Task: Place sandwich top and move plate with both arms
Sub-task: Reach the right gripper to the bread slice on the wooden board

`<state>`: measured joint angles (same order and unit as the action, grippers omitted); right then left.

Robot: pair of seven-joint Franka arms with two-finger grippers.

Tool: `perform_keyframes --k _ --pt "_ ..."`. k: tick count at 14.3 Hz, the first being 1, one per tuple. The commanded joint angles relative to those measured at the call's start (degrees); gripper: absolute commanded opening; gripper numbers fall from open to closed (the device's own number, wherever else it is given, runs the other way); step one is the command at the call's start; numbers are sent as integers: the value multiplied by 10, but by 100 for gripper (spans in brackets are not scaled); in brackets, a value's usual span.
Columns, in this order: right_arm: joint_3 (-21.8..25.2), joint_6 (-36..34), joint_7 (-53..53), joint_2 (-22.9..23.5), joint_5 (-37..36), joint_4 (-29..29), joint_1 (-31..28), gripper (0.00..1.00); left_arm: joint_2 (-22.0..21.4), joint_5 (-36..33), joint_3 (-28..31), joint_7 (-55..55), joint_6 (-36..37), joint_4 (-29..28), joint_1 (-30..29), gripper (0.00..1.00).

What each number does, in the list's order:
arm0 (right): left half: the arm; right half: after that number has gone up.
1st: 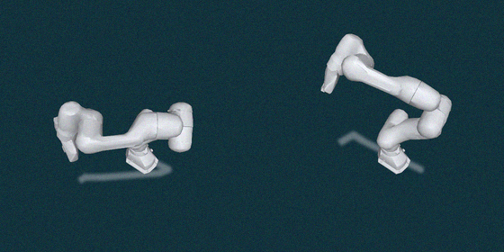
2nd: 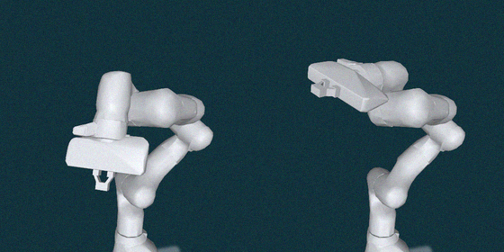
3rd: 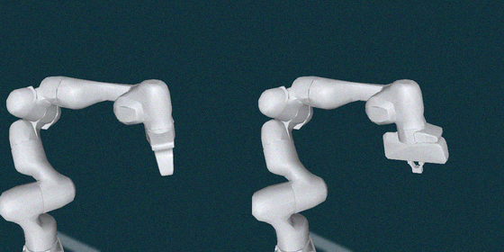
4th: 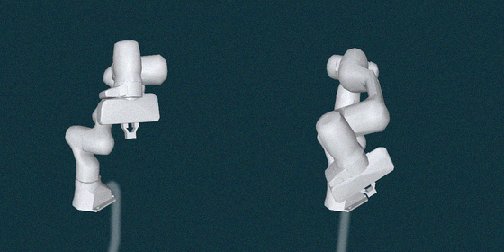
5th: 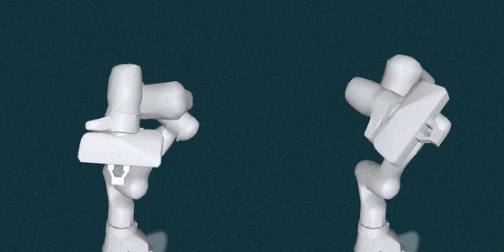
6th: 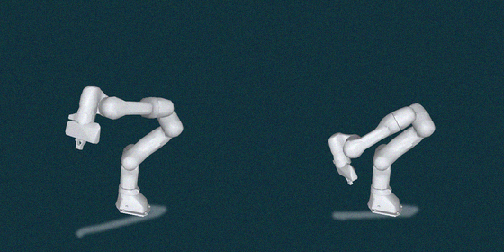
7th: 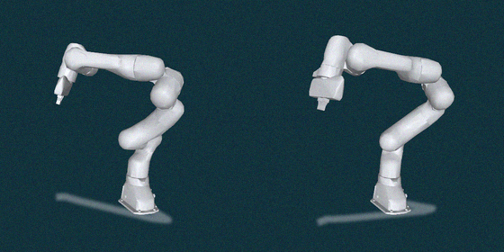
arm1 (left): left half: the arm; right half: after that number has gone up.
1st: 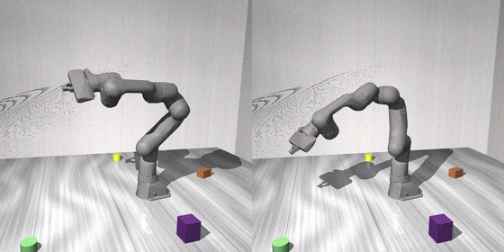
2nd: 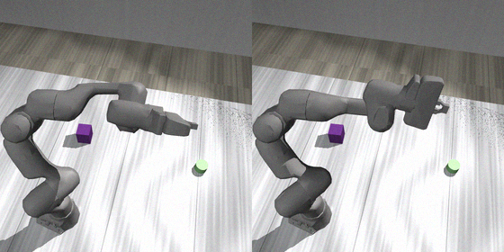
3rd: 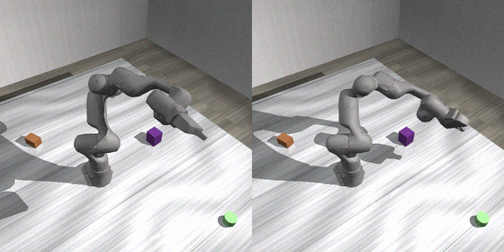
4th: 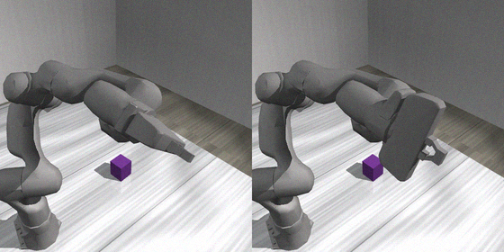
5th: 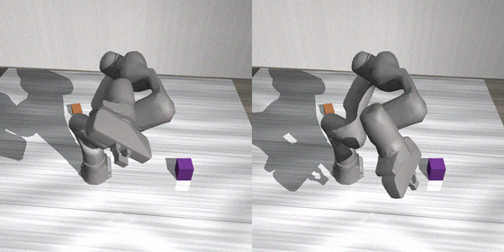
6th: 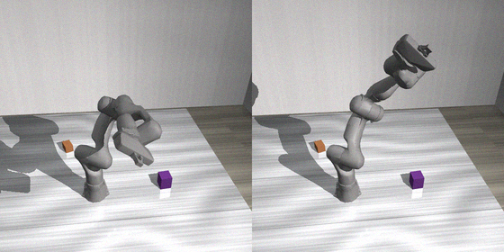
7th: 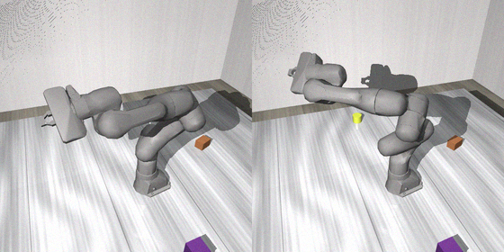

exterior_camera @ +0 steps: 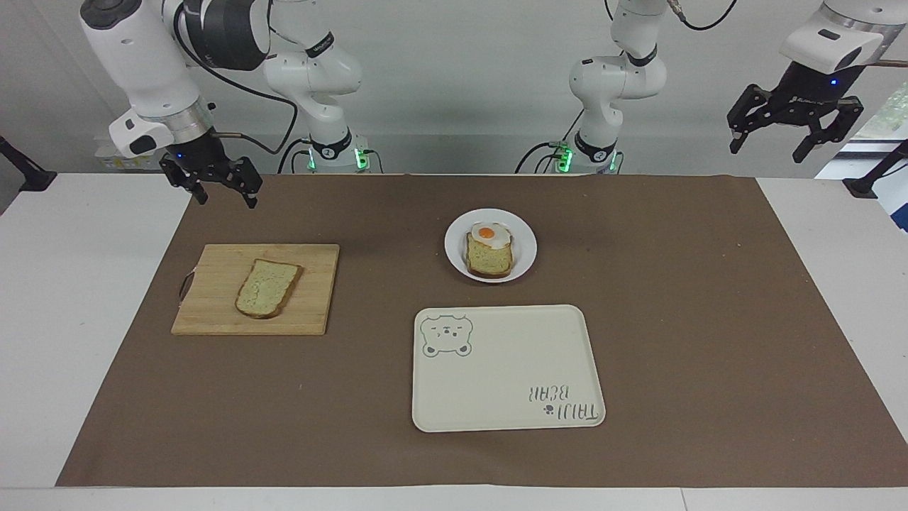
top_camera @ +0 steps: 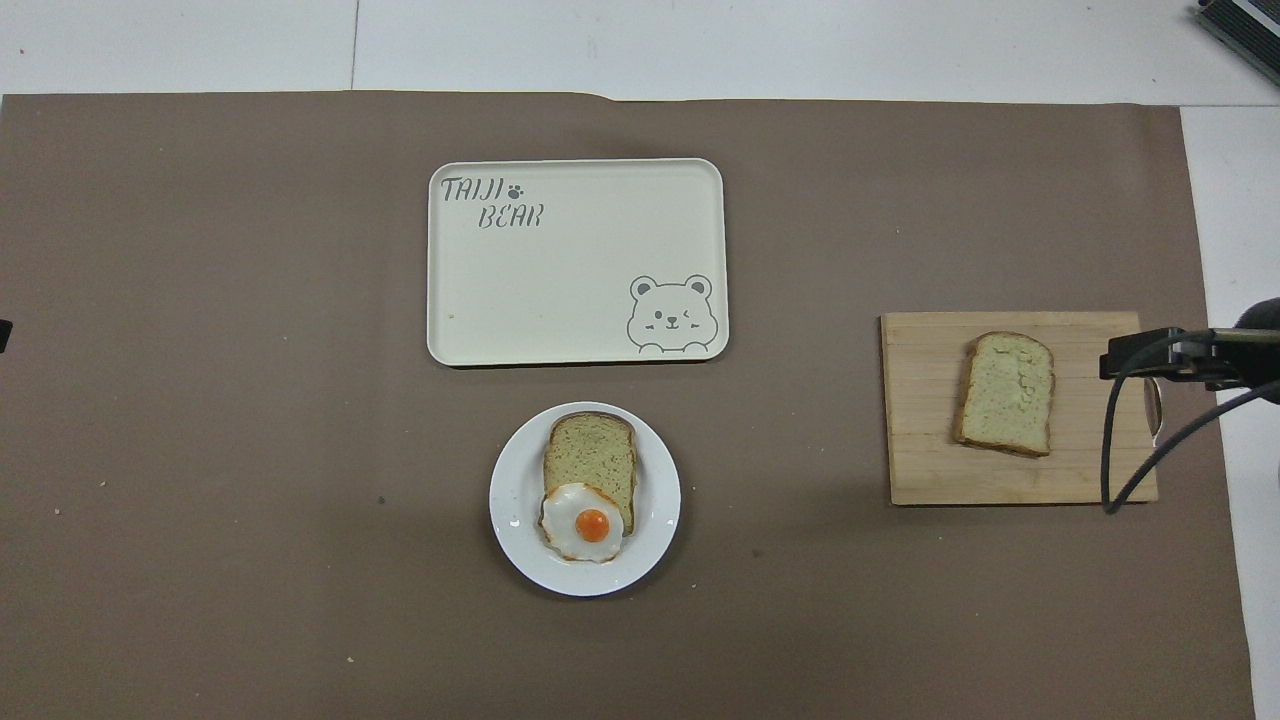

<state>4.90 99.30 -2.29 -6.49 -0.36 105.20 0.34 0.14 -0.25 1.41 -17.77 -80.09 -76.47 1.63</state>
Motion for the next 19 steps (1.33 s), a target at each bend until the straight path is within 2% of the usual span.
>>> perform_keyframes --k 1,5,9,11,15,17,19 --pt "-2 18 24 0 3 14 -6 100 -12 -5 0 -3 4 -13 -1 100" --pt "-2 63 34 37 7 18 -10 100 -12 -5 0 -3 4 -13 0 100" --pt "-2 123 112 92 21 32 -29 100 -12 -5 0 -3 4 -13 -1 100" --pt "-2 168 129 104 21 53 -33 100 -12 -5 0 -3 4 -13 0 100" --pt "-2 243 135 110 26 117 -59 100 -12 -5 0 -3 4 -13 0 100" --pt "-2 293 150 109 61 162 -73 100 -12 -5 0 -3 4 -13 0 100" --pt "-2 293 156 110 80 166 -80 100 -12 -5 0 -3 4 -13 -1 100"
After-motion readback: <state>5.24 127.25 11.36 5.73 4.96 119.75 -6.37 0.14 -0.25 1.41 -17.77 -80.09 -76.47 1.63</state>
